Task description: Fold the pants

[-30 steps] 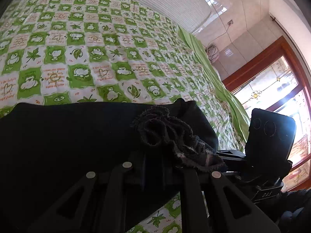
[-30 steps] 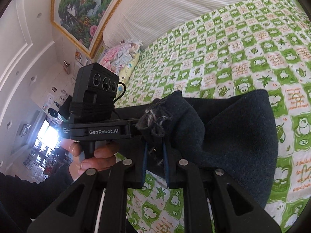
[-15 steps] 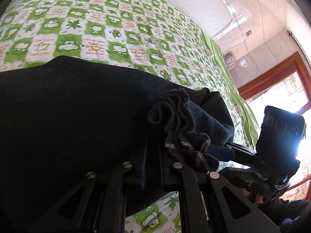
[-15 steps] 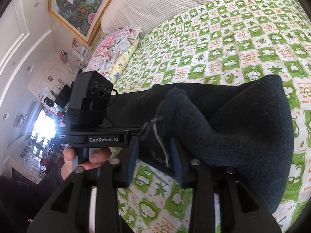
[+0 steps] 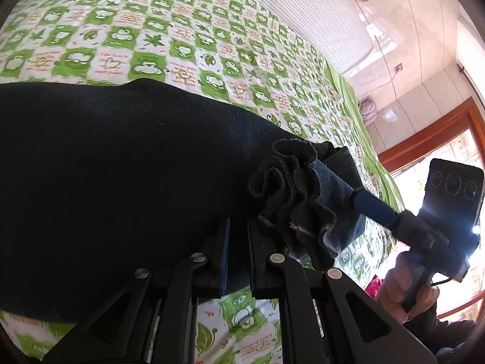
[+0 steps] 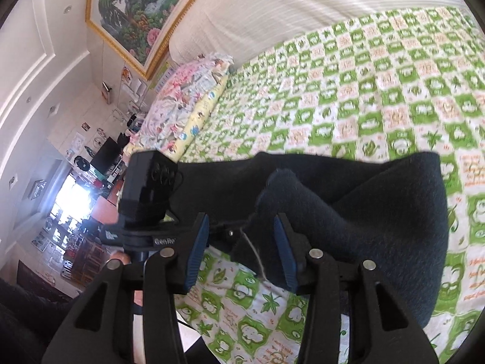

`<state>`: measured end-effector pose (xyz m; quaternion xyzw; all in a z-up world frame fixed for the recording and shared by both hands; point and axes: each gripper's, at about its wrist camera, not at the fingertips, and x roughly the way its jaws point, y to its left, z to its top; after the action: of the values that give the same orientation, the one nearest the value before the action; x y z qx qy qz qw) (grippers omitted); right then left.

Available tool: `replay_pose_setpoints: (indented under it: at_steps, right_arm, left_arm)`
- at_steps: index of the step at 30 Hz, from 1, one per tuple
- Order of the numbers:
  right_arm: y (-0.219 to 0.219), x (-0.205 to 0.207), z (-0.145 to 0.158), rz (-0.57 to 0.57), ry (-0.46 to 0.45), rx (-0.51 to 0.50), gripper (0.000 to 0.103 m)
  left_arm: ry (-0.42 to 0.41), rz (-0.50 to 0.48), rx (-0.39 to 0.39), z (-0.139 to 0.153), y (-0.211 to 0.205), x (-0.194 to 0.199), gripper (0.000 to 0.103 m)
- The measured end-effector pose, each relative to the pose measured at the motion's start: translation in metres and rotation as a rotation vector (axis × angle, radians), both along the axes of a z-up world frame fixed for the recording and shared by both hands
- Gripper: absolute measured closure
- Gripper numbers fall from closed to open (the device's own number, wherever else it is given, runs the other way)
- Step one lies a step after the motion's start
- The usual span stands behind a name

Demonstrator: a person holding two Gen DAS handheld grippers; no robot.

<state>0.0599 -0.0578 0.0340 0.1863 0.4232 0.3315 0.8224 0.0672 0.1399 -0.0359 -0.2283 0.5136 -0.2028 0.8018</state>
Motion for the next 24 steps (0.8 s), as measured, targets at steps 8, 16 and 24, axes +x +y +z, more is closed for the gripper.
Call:
replay_pose_setpoints:
  at_steps: [8, 16, 24]
  right_arm:
    - [-0.001, 0.003, 0.009, -0.013, -0.015, 0.005, 0.056]
    - [0.001, 0.003, 0.007, -0.013, -0.012, 0.003, 0.047]
    - [0.019, 0.013, 0.01, 0.034, -0.013, -0.022, 0.043]
  left_arm:
    - [0.006, 0.061, -0.022, 0.004, 0.015, -0.021, 0.095]
    - [-0.014, 0.186, 0.043, 0.019, 0.031, -0.043, 0.061]
    - [-0.037, 0.355, 0.052, 0.033, 0.072, -0.076, 0.057]
